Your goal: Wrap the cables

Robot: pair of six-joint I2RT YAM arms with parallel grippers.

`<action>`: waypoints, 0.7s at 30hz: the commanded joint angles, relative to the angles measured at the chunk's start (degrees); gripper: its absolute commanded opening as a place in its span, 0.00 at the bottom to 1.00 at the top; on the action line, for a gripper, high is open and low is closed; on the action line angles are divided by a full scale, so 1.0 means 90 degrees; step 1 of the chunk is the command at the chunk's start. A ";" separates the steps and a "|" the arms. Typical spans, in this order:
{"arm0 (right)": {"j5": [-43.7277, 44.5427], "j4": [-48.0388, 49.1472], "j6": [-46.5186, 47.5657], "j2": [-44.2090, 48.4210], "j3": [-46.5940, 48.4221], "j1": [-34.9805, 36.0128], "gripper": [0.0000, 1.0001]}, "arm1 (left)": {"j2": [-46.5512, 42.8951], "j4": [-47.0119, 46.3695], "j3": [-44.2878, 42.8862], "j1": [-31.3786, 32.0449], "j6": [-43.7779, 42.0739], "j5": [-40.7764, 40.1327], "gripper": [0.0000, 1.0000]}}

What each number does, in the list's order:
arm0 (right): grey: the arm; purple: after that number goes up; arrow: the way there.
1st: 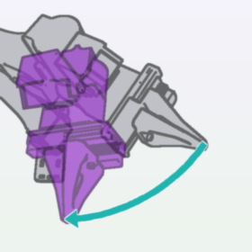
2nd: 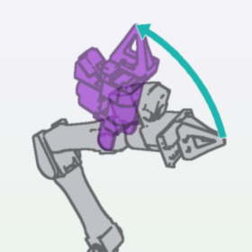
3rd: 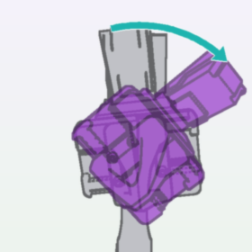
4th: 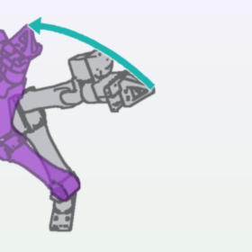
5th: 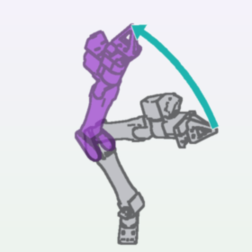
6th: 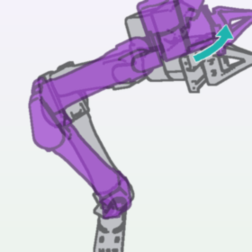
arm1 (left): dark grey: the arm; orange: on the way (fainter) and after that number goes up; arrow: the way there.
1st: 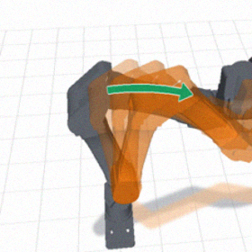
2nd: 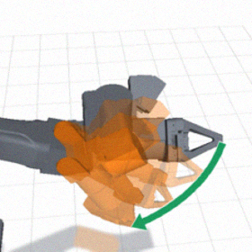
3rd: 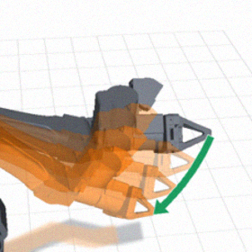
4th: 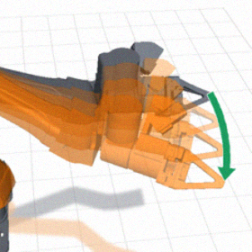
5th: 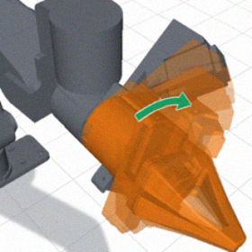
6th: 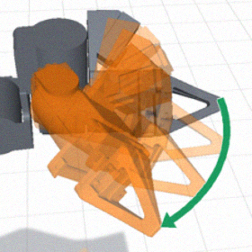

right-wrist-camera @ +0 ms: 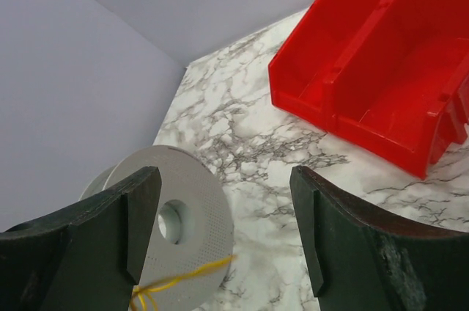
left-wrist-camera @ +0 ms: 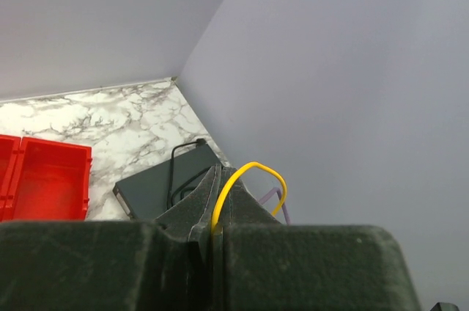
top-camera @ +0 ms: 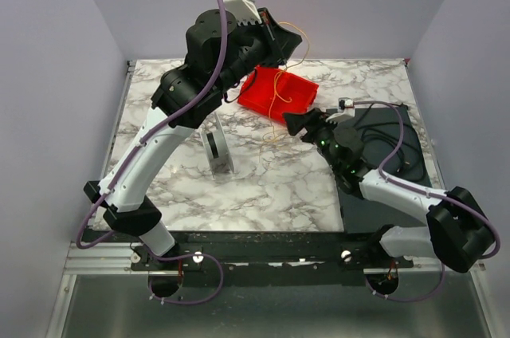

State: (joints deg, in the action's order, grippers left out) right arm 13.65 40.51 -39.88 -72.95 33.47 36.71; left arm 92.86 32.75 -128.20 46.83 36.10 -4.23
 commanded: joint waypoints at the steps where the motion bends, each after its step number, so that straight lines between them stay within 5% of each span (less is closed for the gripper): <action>1: -0.0516 0.0126 -0.0210 0.0197 -0.0146 0.0042 0.79 | -0.0107 -0.0044 -0.0066 -0.0018 0.0133 -0.0394 0.00; 15: -0.0183 -0.1330 -0.0318 0.1427 -0.0434 -0.0568 0.87 | -0.0244 -0.0286 0.0223 0.0090 0.0354 -0.0873 0.00; 21: -0.0989 -0.0695 -0.0363 0.1625 -0.1138 -0.0739 0.87 | -0.0046 -0.0080 -0.0270 0.0100 0.0418 -0.1177 0.00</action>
State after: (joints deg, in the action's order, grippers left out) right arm 10.09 31.90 -42.72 -59.46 27.35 30.06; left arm 92.07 32.01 -127.09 47.37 39.09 -11.18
